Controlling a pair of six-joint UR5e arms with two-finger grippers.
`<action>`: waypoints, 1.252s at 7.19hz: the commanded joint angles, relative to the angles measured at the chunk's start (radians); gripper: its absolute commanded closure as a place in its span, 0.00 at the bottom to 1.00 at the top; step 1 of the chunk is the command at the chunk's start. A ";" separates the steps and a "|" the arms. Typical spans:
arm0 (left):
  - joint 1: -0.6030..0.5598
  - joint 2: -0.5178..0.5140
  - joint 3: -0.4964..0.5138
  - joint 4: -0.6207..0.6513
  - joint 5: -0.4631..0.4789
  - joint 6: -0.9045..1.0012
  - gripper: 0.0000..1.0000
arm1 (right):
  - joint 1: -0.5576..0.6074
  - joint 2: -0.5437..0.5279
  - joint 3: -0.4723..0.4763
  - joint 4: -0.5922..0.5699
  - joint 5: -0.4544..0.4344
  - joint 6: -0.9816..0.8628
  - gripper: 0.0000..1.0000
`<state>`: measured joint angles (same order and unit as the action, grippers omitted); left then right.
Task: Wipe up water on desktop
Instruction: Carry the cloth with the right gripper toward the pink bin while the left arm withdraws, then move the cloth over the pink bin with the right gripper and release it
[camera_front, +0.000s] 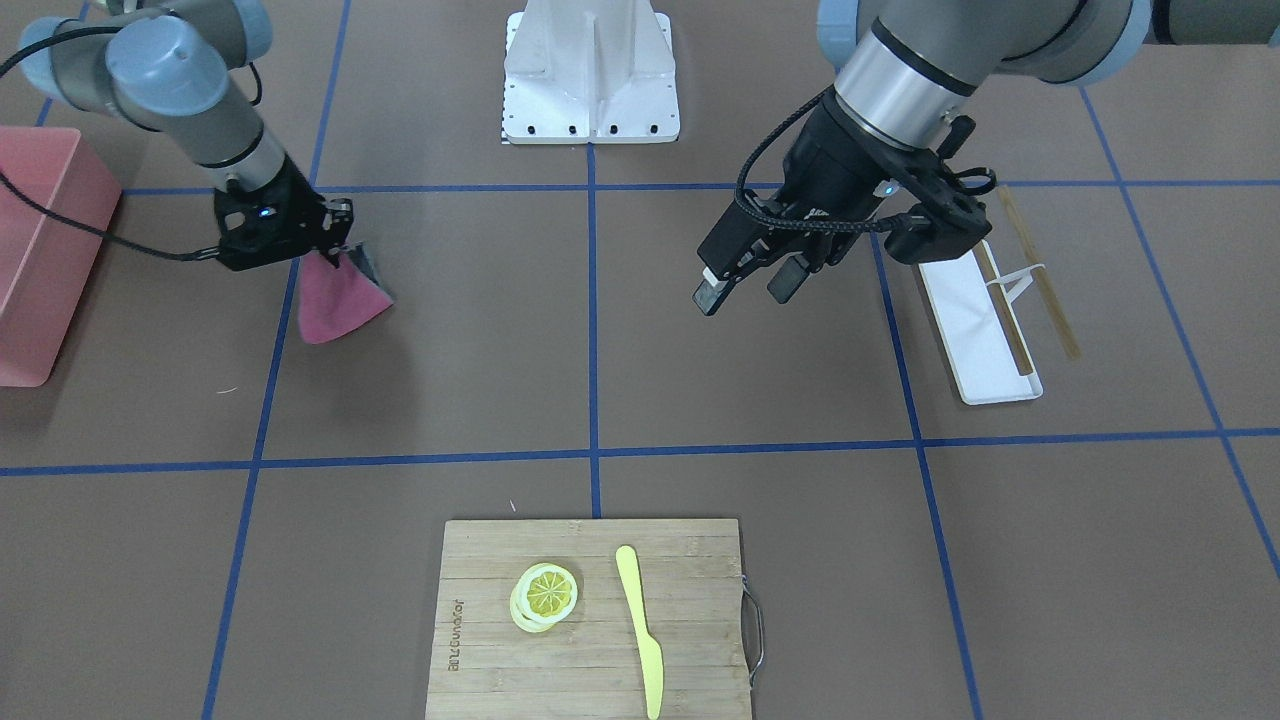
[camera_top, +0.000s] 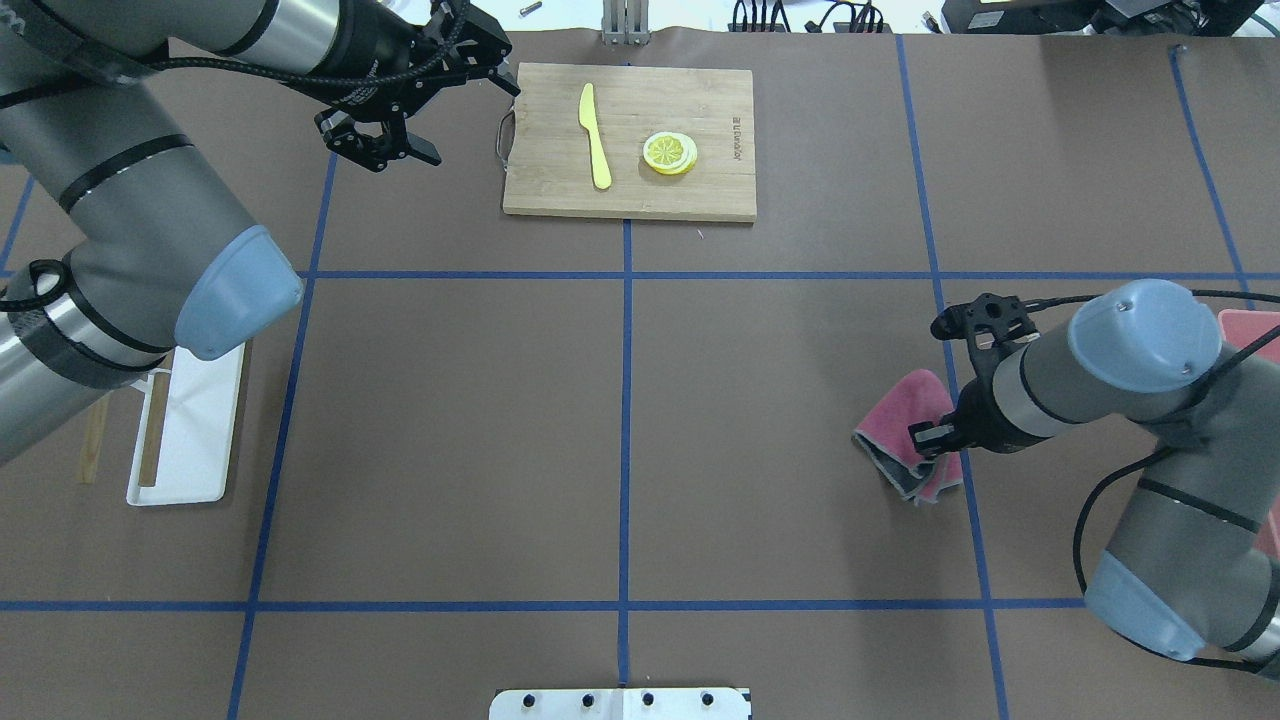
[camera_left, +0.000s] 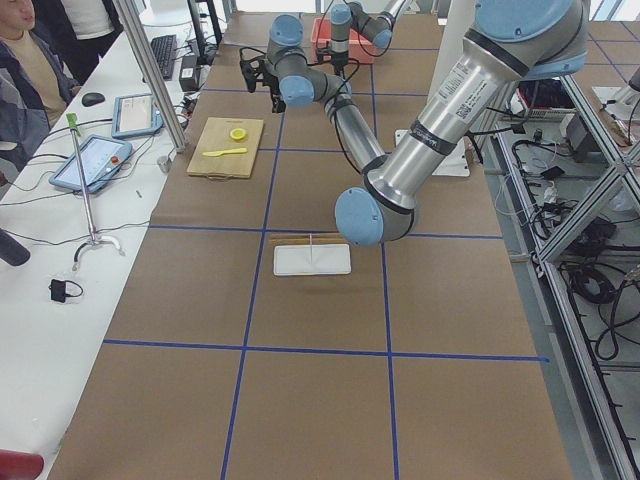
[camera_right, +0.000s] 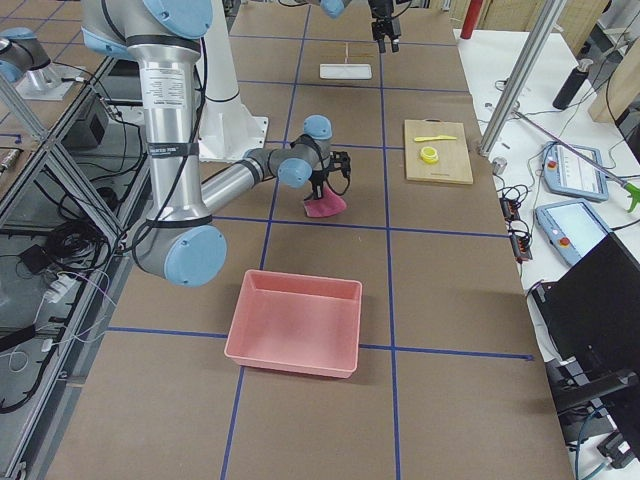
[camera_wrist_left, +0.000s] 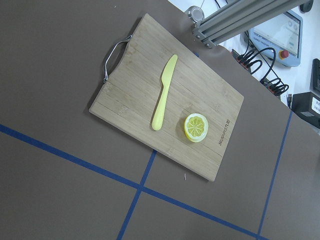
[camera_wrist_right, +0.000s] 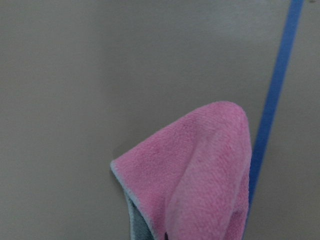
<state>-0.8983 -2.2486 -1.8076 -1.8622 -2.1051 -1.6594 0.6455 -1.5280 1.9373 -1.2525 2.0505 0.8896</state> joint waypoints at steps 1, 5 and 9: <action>-0.002 -0.002 -0.006 0.001 -0.004 0.007 0.03 | 0.025 0.087 -0.067 -0.008 0.030 0.004 1.00; -0.054 0.064 -0.030 0.005 -0.050 0.079 0.03 | -0.198 0.440 -0.250 -0.001 -0.118 0.365 1.00; -0.248 0.294 -0.026 0.015 -0.180 0.560 0.03 | 0.082 0.110 -0.131 0.008 0.101 -0.025 1.00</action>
<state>-1.0700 -2.0223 -1.8366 -1.8499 -2.2296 -1.2480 0.6299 -1.2880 1.7568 -1.2449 2.0767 1.0304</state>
